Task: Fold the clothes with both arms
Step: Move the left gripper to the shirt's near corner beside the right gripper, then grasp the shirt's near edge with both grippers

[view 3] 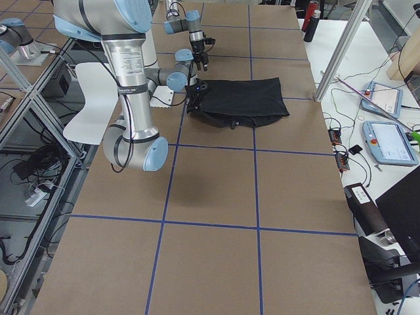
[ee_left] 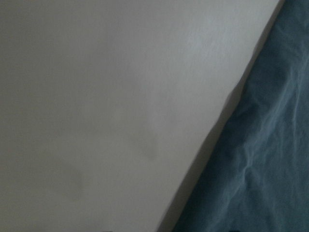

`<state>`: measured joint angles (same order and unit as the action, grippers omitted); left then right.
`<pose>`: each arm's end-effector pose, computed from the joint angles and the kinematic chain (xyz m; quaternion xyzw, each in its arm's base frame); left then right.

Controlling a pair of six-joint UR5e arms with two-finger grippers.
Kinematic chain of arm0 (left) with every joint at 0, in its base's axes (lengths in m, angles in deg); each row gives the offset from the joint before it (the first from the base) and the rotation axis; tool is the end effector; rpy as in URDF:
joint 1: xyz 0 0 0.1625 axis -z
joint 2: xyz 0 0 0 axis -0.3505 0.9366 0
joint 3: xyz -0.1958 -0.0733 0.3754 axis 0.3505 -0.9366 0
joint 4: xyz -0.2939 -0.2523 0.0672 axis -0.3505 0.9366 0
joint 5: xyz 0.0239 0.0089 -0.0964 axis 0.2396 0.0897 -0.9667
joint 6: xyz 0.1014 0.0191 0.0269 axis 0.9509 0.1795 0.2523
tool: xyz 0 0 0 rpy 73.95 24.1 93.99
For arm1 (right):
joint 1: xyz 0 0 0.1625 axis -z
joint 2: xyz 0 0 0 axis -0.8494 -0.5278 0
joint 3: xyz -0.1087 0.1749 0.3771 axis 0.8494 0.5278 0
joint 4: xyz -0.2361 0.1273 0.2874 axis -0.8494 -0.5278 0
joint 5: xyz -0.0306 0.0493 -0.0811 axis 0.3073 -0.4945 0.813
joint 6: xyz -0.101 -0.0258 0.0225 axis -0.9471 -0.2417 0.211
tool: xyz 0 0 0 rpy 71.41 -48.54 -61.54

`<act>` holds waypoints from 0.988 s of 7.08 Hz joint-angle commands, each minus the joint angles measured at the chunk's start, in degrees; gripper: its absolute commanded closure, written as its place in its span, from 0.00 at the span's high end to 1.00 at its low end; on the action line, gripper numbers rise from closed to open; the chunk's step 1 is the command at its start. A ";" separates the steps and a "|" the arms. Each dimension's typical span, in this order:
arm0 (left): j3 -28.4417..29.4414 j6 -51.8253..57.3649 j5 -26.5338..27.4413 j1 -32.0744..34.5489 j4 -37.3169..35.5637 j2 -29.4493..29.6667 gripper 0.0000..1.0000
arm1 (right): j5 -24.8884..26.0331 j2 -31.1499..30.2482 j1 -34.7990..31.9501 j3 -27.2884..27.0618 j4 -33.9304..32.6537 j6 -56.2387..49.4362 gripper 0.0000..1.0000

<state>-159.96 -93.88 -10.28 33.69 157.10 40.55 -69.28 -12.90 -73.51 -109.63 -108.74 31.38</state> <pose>0.4895 -0.2501 0.3296 -0.0991 0.5850 -0.3012 0.7465 -0.4665 -0.2655 0.3228 -0.0352 -0.3598 0.3213 0.8752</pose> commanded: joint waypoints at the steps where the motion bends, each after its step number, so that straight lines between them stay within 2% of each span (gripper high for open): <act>1: 0.38 -0.82 0.34 -3.15 -0.68 0.87 0.79 | 0.00 -0.09 0.60 -0.16 0.00 0.07 0.00; 2: 0.81 -0.91 0.34 -4.12 -0.68 0.87 0.77 | 0.00 -0.09 0.61 -0.16 0.00 -0.02 0.00; 4: 0.99 -1.96 1.39 -5.70 -0.68 1.22 0.66 | 0.00 0.00 0.61 -0.24 0.00 0.07 0.00; 7: 2.31 -1.96 1.39 -6.41 -0.68 2.27 0.64 | 0.00 0.00 0.52 -0.24 0.00 -0.02 0.00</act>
<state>-158.08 -95.83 -8.91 27.48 156.42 42.57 -69.28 -12.90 -72.92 -109.87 -108.74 31.39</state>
